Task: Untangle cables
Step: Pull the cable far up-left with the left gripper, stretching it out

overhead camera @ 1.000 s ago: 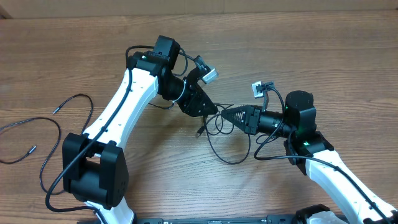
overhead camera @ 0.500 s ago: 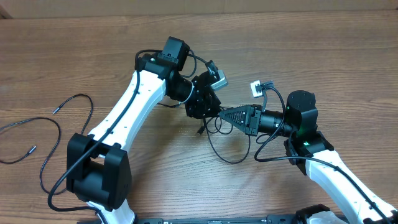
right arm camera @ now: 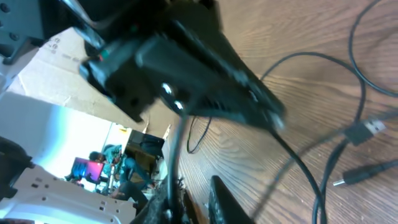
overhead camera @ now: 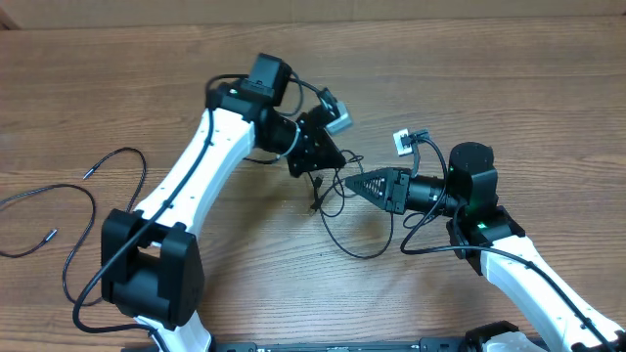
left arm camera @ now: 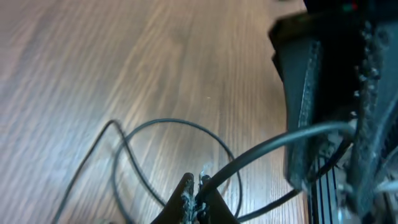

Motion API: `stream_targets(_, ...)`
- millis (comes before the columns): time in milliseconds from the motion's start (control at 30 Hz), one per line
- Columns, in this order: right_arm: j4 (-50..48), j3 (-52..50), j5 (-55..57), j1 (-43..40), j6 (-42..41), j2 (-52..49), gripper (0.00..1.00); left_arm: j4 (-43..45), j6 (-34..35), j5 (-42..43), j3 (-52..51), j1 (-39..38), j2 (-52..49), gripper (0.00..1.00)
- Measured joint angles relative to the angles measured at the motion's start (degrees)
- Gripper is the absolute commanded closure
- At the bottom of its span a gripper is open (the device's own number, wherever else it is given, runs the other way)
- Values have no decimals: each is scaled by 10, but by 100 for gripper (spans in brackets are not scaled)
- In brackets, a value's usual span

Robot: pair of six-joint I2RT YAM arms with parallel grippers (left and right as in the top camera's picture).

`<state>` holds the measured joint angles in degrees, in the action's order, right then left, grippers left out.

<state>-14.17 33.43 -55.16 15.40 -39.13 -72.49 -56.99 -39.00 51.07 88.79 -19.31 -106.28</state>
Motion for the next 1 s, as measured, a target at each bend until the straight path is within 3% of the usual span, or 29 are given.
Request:
stream_targets(100, 50, 0, 31, 0, -1, 0, 43, 0, 17, 14, 16, 28, 0, 96)
stream_targets(433, 259, 0, 218, 0, -2, 0, 42, 11, 85, 56, 156, 96, 50, 96)
stream_targets(833, 281, 0, 270, 0, 2, 0, 42, 214, 312, 70, 223, 97, 120, 96)
stream_targets(900, 278, 0, 263, 0, 13, 0, 53, 219, 346, 66, 223, 97, 120, 96)
stream_targets(967, 275, 0, 243, 0, 35, 0, 74, 218, 373, 54, 223, 97, 120, 96)
stream_targets(1000, 273, 0, 229, 0, 43, 0, 78, 218, 381, 48, 223, 97, 120, 96)
